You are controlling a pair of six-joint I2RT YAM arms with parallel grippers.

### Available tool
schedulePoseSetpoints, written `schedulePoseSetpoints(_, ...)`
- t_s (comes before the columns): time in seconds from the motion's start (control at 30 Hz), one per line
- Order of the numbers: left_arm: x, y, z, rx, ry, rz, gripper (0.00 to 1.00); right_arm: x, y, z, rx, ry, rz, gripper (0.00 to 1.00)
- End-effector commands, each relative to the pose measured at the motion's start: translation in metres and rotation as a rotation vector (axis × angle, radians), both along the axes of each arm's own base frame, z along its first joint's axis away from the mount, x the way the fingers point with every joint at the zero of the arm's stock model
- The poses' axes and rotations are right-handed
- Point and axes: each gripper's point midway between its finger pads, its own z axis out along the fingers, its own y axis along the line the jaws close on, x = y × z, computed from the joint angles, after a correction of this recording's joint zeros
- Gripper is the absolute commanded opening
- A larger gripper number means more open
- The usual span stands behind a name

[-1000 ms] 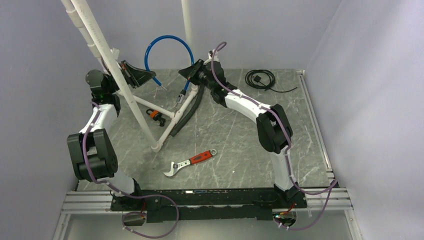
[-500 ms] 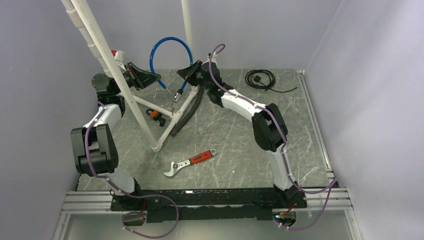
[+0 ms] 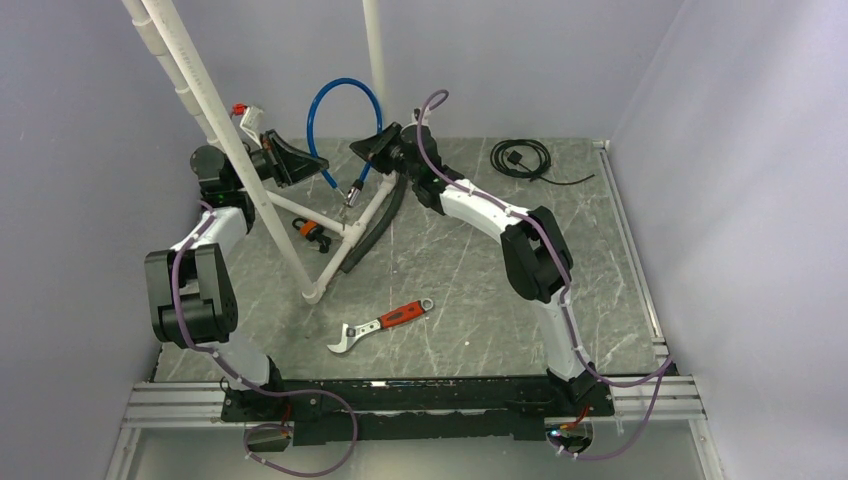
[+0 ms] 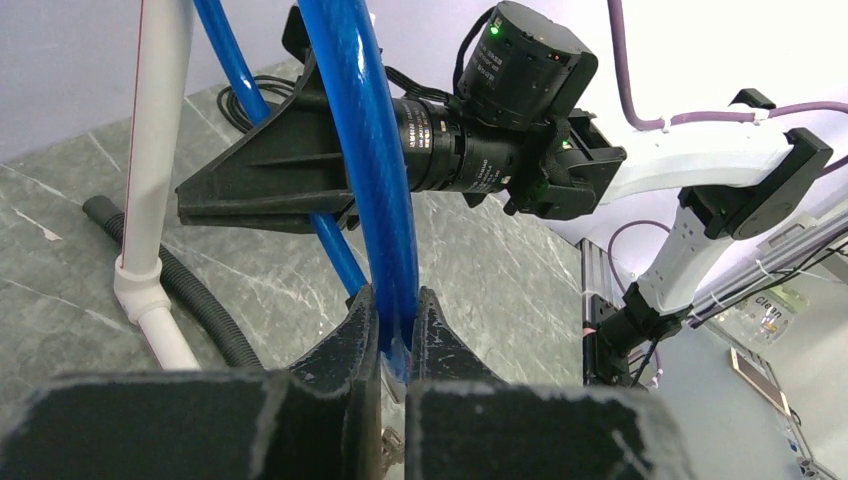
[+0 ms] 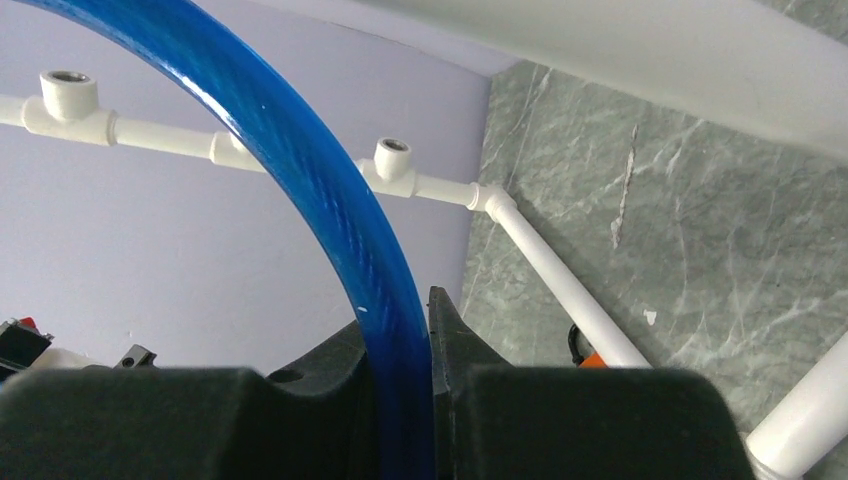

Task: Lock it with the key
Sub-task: Lock the lock.

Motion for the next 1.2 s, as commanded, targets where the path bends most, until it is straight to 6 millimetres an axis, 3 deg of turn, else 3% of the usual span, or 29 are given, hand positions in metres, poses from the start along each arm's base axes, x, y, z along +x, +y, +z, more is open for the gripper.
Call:
schedulePoseSetpoints(0.0, -0.006, -0.007, 0.016, 0.044, -0.136, -0.05, 0.0, -0.007, 0.015, 0.033, 0.094, -0.027, 0.038, 0.0)
schedulePoseSetpoints(0.2, -0.003, -0.006, 0.021, 0.038, -0.151, -0.042, 0.0, -0.009, 0.015, 0.021, 0.087, 0.007, 0.041, 0.0)
schedulePoseSetpoints(0.6, -0.002, -0.006, 0.015, 0.048, -0.179, -0.038, 0.0, -0.011, 0.02, 0.02, 0.115, 0.073, 0.033, 0.0)
schedulePoseSetpoints(1.17, -0.016, -0.011, 0.0, 0.121, -0.293, -0.113, 0.0, -0.016, 0.018, -0.014, 0.127, 0.308, -0.015, 0.0)
